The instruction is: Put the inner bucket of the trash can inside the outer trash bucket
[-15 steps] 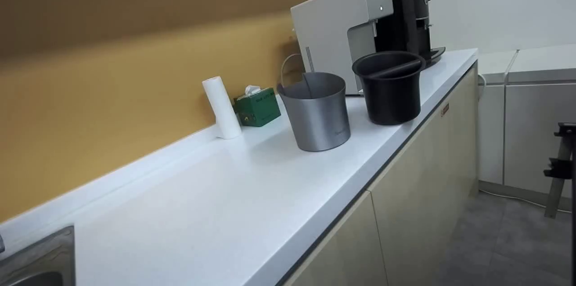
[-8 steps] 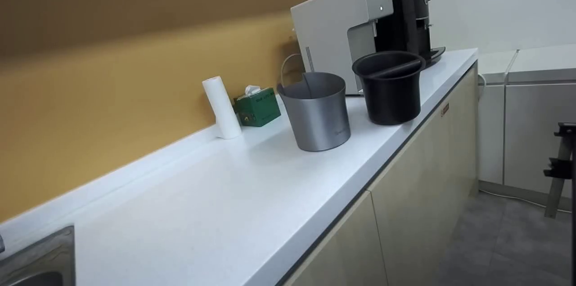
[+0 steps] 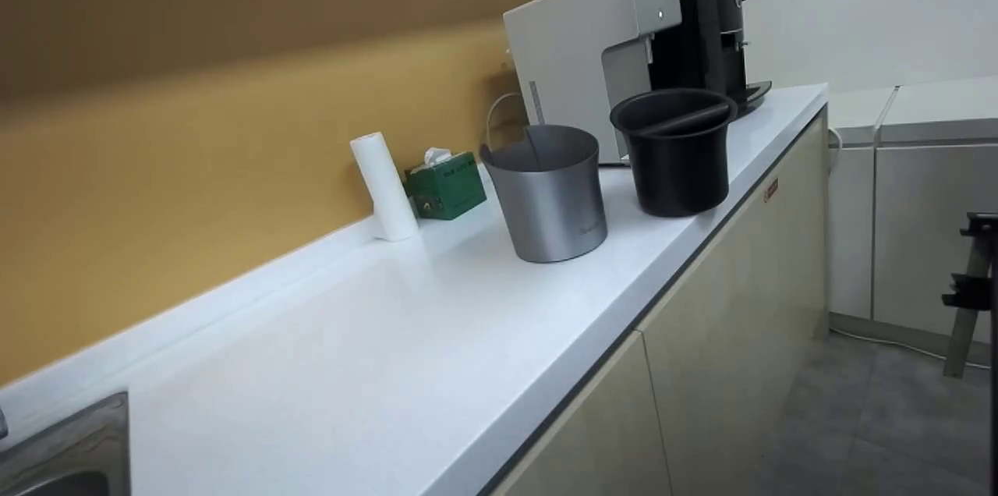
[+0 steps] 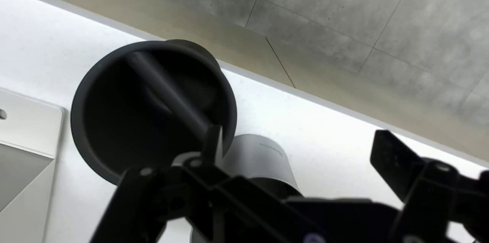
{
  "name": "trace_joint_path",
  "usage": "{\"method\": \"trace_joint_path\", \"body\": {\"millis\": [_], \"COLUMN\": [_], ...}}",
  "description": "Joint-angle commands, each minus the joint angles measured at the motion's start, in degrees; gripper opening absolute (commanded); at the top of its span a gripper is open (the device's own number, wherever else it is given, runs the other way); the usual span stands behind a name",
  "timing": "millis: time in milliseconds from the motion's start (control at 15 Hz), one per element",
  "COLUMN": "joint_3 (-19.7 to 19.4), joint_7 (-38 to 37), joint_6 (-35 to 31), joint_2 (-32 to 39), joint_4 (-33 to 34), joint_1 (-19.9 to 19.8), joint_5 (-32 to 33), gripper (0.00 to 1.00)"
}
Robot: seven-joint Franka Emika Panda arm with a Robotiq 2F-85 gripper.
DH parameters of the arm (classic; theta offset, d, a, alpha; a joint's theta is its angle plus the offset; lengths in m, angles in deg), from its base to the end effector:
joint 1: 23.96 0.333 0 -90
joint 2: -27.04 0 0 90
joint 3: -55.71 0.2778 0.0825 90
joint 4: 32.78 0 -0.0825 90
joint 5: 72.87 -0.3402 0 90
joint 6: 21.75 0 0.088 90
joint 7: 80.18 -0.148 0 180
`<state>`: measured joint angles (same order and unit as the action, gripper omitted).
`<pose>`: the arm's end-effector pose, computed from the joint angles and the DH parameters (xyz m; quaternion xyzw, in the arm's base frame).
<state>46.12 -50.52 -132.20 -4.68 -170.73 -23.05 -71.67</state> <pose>0.3686 -0.0599 0.4527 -0.9795 -0.1957 -0.0428 0.0214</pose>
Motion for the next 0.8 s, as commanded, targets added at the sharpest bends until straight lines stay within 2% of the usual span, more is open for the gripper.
{"method": "trace_joint_path", "body": {"millis": [0, 133, 200, 333, 467, 733], "joint_3": [-0.7, -0.8, -0.4, -1.3, -2.1, -2.9], "joint_7": [1.3, 2.4, 3.4, 8.5, 15.6, 27.5], "joint_6": [0.2, 0.2, -2.5, -5.1, -10.5, -15.2], "joint_2": [0.9, 1.8, 1.5, 2.0, 3.6, 8.4], "joint_4": [0.7, 1.3, 0.4, -0.1, -0.6, -0.5], "joint_1": [0.3, 0.3, 0.4, 1.4, 2.3, 1.6], "joint_5": [0.0, 0.0, 1.2, 1.2, 1.2, 3.1], "gripper": [1.0, 1.0, 1.0, 1.0, 1.0, 1.0]}}
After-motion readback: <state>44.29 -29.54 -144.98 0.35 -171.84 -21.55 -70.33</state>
